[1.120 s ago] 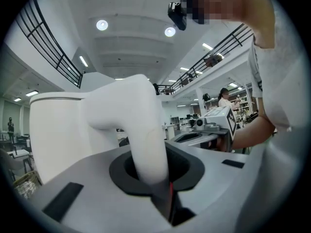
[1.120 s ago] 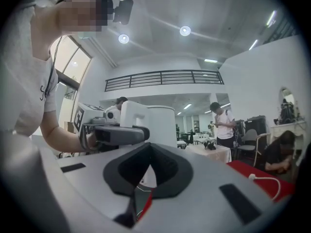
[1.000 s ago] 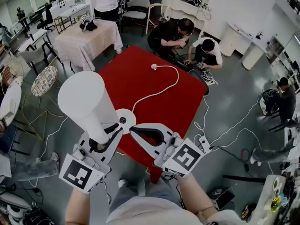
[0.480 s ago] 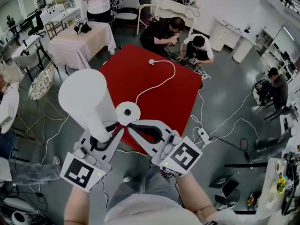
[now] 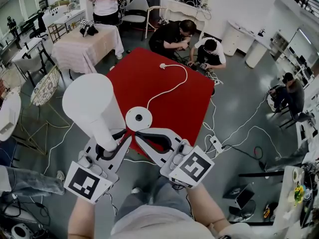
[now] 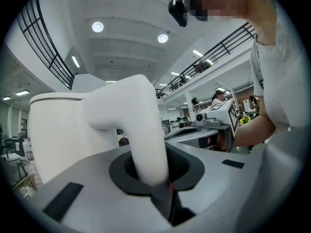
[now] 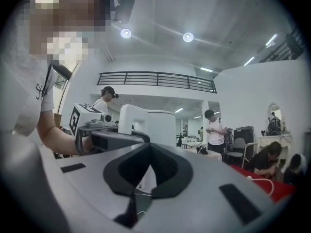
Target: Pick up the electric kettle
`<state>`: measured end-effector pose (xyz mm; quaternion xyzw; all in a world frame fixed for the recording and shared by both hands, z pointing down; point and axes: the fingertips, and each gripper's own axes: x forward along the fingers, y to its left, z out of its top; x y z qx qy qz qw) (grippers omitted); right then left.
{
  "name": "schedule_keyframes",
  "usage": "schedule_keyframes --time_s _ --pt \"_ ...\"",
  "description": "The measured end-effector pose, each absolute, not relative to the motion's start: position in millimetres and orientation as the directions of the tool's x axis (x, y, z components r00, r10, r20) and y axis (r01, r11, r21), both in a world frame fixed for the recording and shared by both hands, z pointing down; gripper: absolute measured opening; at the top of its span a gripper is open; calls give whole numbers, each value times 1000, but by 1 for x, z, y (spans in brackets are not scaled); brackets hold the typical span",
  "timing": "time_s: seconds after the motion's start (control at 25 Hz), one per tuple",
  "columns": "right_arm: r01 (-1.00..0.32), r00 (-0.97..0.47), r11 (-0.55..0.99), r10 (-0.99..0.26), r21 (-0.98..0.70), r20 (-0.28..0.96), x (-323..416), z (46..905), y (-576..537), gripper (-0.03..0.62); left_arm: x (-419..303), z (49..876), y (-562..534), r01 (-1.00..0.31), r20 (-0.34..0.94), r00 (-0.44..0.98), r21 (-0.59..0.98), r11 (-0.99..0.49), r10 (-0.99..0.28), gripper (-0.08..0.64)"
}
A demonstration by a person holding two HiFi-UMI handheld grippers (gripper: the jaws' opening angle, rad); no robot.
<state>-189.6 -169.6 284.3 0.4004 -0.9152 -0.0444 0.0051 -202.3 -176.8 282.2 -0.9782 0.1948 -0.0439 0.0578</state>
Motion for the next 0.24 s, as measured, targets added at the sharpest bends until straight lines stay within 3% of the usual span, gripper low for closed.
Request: schedule_keyframes --time_s 0.24 --pt "-728 -683 678 -730 104 -25 -203 285 -175 8 -212 285 -182 -373 64 921 -138 -917 -384 51"
